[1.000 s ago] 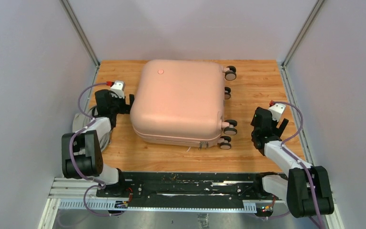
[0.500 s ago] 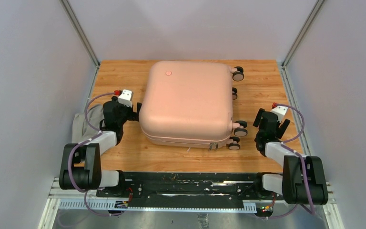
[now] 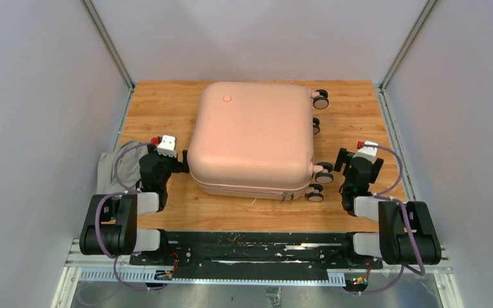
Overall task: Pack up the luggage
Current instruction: Reset both arms
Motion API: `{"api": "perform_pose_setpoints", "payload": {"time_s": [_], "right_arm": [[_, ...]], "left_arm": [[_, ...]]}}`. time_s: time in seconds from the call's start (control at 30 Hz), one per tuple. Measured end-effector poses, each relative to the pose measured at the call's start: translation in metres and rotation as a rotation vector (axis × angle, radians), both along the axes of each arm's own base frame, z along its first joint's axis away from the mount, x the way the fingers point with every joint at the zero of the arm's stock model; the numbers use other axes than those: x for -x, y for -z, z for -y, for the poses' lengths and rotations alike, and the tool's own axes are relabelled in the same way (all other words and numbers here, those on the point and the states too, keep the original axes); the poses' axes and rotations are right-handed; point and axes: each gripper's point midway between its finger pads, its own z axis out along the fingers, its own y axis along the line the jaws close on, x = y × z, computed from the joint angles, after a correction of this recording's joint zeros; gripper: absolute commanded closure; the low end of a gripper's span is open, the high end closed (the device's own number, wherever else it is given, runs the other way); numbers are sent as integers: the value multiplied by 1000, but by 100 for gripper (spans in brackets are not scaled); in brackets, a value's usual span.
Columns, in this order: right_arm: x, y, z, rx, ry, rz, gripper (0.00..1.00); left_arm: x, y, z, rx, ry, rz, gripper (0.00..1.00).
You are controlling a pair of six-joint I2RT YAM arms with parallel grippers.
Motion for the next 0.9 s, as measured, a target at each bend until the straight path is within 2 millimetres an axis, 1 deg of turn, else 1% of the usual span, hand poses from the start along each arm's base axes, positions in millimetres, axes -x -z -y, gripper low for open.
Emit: {"api": "perform_pose_setpoints", "payload": {"time_s": [0.07, 0.13, 0.17, 0.2, 0.27, 0.3, 0.37, 0.43, 0.57, 0.9], "right_arm": [[1, -2, -3, 11, -26, 21, 0], [1, -1, -12, 32, -74, 52, 0], [1, 3, -17, 49, -99, 66, 0], [3, 12, -22, 66, -119, 48, 0], [8, 32, -26, 81, -142, -44, 0], [3, 31, -27, 79, -148, -54, 0], [-13, 11, -26, 77, -142, 6, 0], [-22, -1, -26, 76, -142, 47, 0], [-20, -1, -27, 73, -153, 37, 0], [-18, 3, -27, 73, -154, 15, 0]], "left_arm": [[8, 8, -1, 4, -8, 18, 0], [14, 17, -2, 8, -12, 6, 0], [14, 16, -2, 7, -12, 9, 0], [12, 13, -2, 7, -12, 22, 0], [9, 5, -2, 9, -13, 55, 0], [8, 2, -2, 10, -13, 69, 0], [7, -1, -2, 10, -14, 83, 0], [6, -3, -2, 12, -15, 92, 0], [5, -8, -3, 17, -23, 110, 0], [4, -9, -3, 16, -30, 113, 0]]}}
